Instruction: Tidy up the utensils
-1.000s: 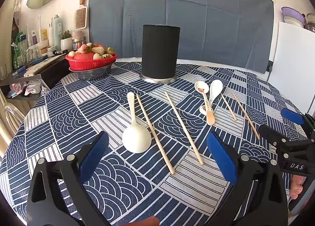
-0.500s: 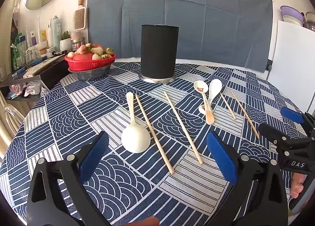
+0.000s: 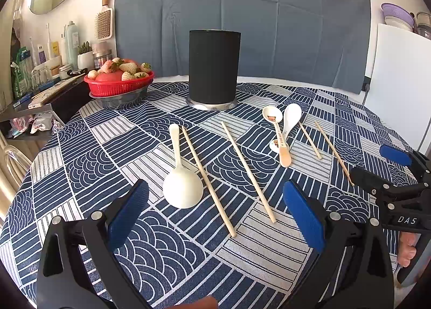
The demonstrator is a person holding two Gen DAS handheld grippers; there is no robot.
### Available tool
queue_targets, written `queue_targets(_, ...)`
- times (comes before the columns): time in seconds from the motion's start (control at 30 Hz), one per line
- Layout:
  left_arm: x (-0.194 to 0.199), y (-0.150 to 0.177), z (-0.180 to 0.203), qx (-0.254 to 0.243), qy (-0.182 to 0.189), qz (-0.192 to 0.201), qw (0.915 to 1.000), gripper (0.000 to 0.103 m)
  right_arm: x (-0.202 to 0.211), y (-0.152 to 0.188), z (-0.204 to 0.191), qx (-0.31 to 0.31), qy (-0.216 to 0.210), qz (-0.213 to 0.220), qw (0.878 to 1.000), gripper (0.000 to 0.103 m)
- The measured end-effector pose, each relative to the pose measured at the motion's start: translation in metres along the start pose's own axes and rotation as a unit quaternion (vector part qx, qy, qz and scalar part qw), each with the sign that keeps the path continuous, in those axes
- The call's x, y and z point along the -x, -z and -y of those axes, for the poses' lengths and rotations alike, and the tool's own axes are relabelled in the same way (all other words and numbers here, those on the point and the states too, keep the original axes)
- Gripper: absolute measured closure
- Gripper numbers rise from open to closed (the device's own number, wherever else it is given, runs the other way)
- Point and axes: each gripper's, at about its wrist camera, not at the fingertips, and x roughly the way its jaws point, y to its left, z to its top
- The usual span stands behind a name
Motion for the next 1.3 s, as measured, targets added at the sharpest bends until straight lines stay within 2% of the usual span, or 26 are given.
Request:
queue_targets(0.27,-0.005,-0.009,-0.003,0.008,0.014,-0.018,0.9997,0.005,-0.004,-0.011,-0.001,0.012,0.004,-0.031,0.999,0.007)
queue_targets(0.4,-0.003,-0.022,-0.006,0.011,0.023,-0.027,0.9993,0.005,-0.002,-0.024,-0.001,0.023,0.023,-0.040,0.999,0.007)
queue_targets(0.83,-0.017,-0.064,-0.003,-0.014,0.013,-0.061,0.9980,0.005,-0.020,-0.056,0.011,0.055,0.043,-0.087,0.994,0.007)
queue_targets(1.3,-0.064,-0.090,0.014,-0.005,0.059,-0.144,0.9878,0.005,-0.062,-0.070,0.029,0.055,0.051,-0.142,0.987,0.007)
